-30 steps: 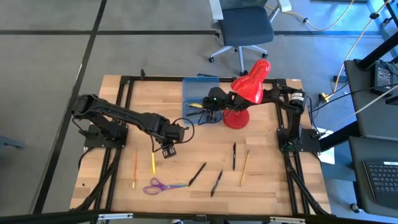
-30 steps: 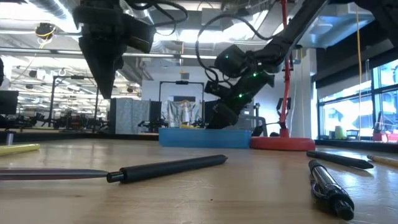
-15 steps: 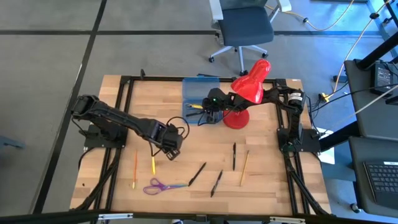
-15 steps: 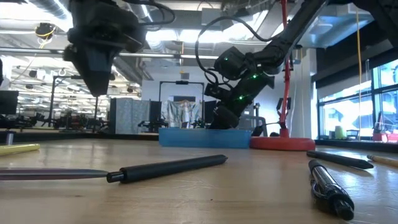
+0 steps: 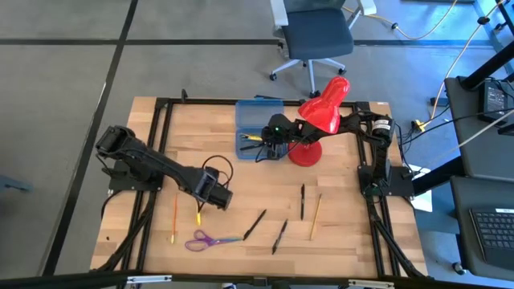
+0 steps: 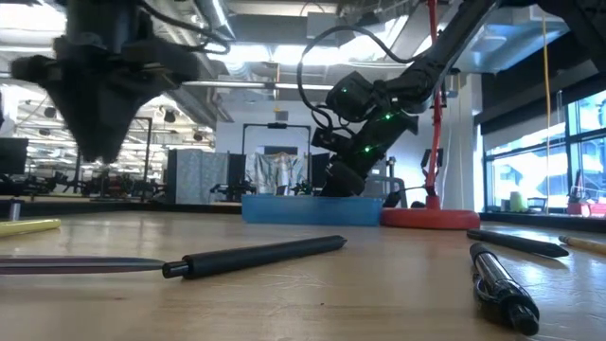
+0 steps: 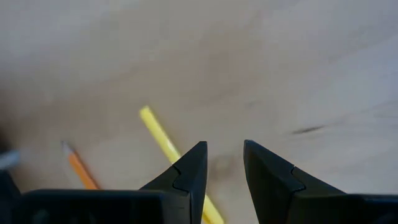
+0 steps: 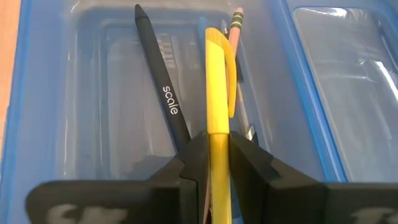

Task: Pick & place school supplies into a supply box
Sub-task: Put the yellow pen into the blue supply box

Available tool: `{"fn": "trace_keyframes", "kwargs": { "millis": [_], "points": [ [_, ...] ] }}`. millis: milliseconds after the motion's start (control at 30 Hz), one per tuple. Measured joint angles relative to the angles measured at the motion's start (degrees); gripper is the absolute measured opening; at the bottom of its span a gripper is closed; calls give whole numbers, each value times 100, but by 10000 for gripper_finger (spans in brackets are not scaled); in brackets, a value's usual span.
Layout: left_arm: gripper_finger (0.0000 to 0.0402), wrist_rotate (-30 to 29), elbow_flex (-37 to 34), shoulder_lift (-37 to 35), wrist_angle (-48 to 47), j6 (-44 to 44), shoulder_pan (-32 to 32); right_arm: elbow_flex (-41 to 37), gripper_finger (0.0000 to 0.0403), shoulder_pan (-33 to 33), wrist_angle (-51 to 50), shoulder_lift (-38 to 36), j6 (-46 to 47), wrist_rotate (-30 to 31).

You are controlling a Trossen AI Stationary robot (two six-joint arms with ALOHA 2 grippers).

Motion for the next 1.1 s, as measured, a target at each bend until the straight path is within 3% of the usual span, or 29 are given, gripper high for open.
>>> {"fn": "trace_keyframes", "kwargs": {
  "millis": [567, 1100],
  "points": [
    [107, -35, 0, 238, 15, -626, -295, 0, 67, -2, -23, 0, 158, 12],
    [214, -8, 0, 238, 15, -1961, -862, 0, 67, -1, -66, 0, 294, 16]
  ]
}}
